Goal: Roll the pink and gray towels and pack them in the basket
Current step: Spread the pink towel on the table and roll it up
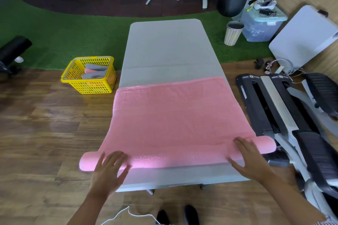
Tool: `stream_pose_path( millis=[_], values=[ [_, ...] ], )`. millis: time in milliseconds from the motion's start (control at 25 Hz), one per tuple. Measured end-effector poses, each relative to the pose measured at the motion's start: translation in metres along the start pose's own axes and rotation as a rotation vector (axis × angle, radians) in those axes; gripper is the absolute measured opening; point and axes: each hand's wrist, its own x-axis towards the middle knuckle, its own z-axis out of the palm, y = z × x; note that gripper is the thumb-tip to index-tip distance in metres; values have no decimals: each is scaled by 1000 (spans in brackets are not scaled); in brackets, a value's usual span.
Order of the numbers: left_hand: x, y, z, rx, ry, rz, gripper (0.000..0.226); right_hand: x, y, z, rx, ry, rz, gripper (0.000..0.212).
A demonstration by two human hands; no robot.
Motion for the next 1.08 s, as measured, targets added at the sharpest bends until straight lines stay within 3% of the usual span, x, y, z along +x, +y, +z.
stream_pose_path(
  millis=[160,280,480,640,840,920,1000,1080],
  values=[
    [-6,-2,5,20,-53,17,48,-9,22,-5,60,-86,121,62],
    [-3,-1,3,14,-63,-37,75,0,18,-7,22,-103,233,51],
    [4,-5,-3,-2,-47,-34,37,2,12,-23,-90,-228,229,39],
    [16,-16,-3,17,-72,-32,40,7,6,-29,-116,-303,231,39],
    [6,-3,8,58,26,-20,45,5,1,-21,63,52,256,32],
    [-2,-3,11,21,59,-7,45,-2,2,-10,99,107,249,29],
    [-6,-6,11,17,50,2,46,-8,6,-3,96,43,196,40],
    [-7,-4,12,34,-17,-12,60,-14,9,-1,36,-93,167,62]
  ],
)
